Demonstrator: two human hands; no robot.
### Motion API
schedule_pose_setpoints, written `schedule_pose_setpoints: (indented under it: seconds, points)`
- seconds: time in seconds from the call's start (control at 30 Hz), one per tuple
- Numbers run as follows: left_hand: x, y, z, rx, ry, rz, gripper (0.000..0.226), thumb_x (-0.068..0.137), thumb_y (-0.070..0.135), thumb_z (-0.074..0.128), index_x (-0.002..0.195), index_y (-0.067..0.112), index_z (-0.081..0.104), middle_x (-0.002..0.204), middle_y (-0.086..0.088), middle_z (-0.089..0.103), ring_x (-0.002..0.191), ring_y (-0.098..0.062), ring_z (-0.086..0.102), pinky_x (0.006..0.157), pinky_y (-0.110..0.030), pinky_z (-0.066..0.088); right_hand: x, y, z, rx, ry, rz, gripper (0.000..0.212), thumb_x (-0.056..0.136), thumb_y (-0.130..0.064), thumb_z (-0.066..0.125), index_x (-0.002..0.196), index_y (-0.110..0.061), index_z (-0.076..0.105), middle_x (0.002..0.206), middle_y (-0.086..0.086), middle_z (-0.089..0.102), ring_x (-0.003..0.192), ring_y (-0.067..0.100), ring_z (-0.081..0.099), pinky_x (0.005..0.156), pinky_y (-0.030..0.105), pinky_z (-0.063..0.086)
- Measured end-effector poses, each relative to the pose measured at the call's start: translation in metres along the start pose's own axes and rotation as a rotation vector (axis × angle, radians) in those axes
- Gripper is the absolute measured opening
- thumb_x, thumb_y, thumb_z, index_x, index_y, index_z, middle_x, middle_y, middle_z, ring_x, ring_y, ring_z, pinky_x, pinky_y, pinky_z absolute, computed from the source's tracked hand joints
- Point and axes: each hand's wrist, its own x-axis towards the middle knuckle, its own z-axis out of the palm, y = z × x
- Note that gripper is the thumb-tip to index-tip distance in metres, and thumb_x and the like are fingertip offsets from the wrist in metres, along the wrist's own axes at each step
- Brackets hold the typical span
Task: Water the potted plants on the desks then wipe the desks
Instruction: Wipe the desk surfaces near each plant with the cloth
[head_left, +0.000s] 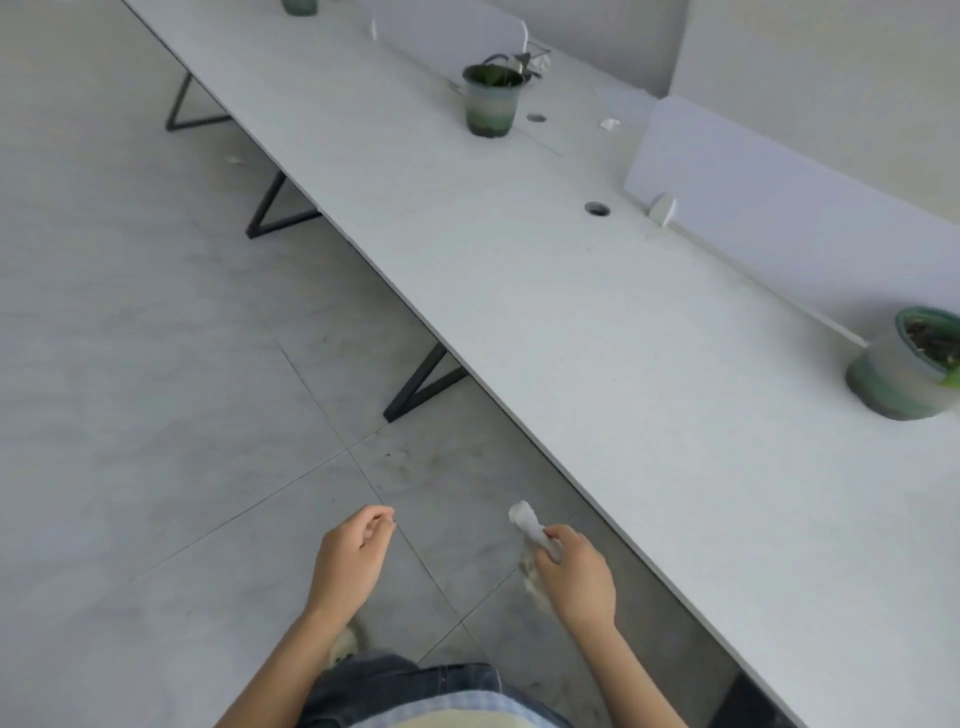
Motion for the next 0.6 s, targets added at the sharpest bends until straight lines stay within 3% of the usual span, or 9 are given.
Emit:
schedule_pose_setpoints:
  seconds: [0.1,0.27,0.47,0.6]
  points:
    - [0.038,-0.007,-0.056,-0.034,0.064,0.018,0.015,0.092,0.012,0.048,0.098,0.015,0.061,0.092,-0.004,0.065,0.095,-0.021,0.06,0.08,-0.026,0.04,0.013,-0.051,0.032,-0.014,-0.014,0.0,0.022,0.091,-0.032,0.042,0.079,-0.018,0.054,0.084,0.001,0.059,0.069,0.018,0.051,0.053,0.026,0.034]
    - [0.091,-0.026,-0.128,-0.114,0.177,0.009,0.014,0.092,0.012,0.048,0.095,0.013,0.062,0.091,-0.007,0.066,0.088,-0.023,0.061,0.07,-0.024,0.041,0.033,-0.136,0.081,-0.019,-0.027,-0.089,0.024,0.09,-0.03,0.041,0.085,-0.014,0.059,0.082,0.001,0.061,0.067,0.018,0.051,0.05,0.023,0.033]
    - [0.112,-0.063,-0.148,-0.143,0.087,-0.152,0.022,0.092,0.009,0.047,0.078,0.022,0.058,0.085,-0.003,0.065,0.089,-0.024,0.062,0.067,-0.02,0.04,0.054,-0.191,0.104,-0.127,-0.12,-0.142,0.032,0.092,-0.033,0.039,0.062,-0.024,0.045,0.07,-0.005,0.051,0.055,0.011,0.045,0.046,0.02,0.029]
    - [0.16,-0.051,-0.16,-0.119,0.074,-0.169,0.019,0.093,0.01,0.044,0.085,0.02,0.058,0.088,-0.005,0.065,0.09,-0.023,0.061,0.07,-0.021,0.042,0.098,-0.22,0.108,-0.13,-0.167,-0.185,0.021,0.09,-0.026,0.043,0.089,-0.018,0.062,0.084,-0.001,0.059,0.064,0.015,0.049,0.048,0.017,0.031]
